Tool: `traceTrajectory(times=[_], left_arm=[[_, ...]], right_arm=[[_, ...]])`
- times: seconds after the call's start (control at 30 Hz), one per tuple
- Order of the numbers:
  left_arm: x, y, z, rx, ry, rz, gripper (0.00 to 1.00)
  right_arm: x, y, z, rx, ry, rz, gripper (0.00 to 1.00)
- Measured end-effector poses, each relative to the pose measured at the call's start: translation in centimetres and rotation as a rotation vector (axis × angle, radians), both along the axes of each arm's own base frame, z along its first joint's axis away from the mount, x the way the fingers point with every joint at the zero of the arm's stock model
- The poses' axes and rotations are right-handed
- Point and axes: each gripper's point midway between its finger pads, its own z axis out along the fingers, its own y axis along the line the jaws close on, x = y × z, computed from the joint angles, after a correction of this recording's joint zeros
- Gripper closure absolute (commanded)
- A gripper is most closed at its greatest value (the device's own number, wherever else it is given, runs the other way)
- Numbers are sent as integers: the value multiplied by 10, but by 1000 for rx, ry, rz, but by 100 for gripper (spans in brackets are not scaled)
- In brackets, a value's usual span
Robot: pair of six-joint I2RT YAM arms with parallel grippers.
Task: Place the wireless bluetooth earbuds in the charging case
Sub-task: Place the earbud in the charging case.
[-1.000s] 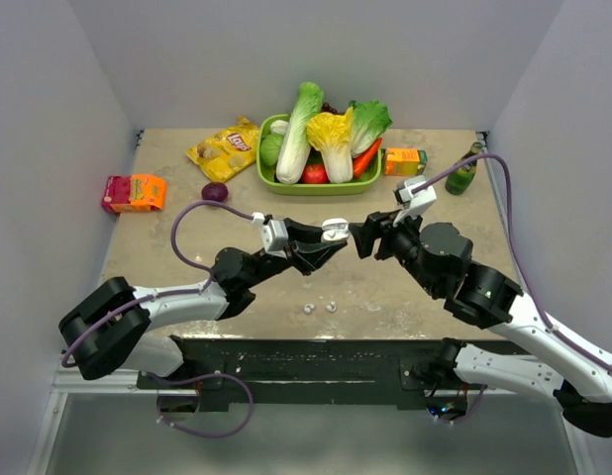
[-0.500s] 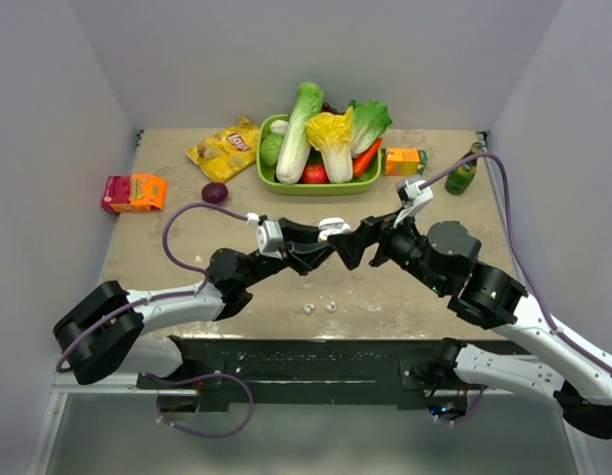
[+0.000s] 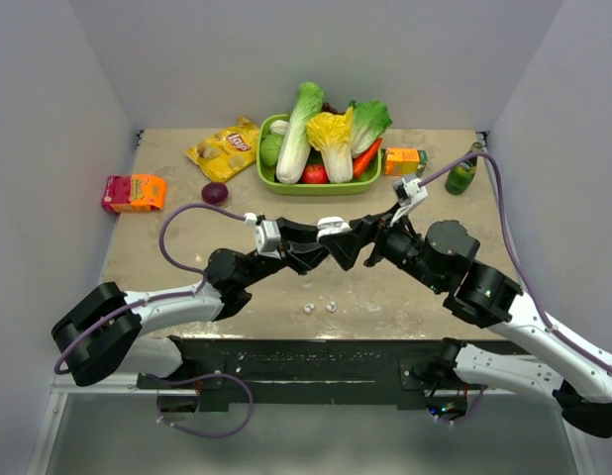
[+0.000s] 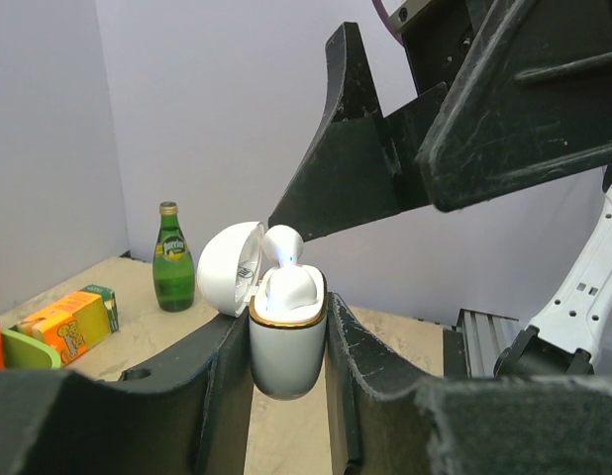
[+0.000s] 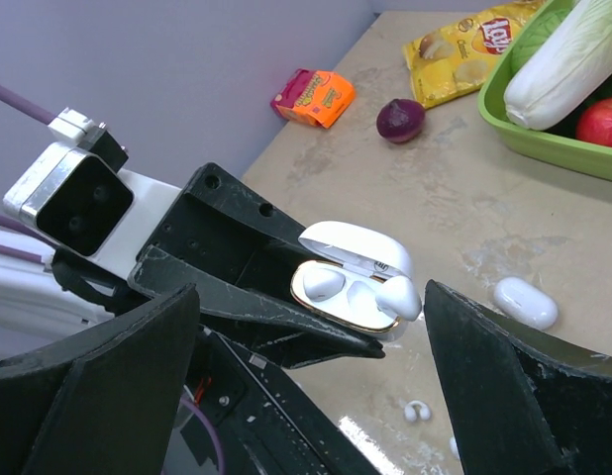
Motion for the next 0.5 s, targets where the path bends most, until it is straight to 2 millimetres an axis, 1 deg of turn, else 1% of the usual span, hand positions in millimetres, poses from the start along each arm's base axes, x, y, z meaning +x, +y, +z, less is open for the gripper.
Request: traceTrajectory(times=[0.17,0.5], left_arm=[[0,0,0,0,0,0,100],[1,0,0,-1,1,2,100]], right_arm=[[2,4,-5,-7,12,0,2],[1,6,-2,3,10,14,2]])
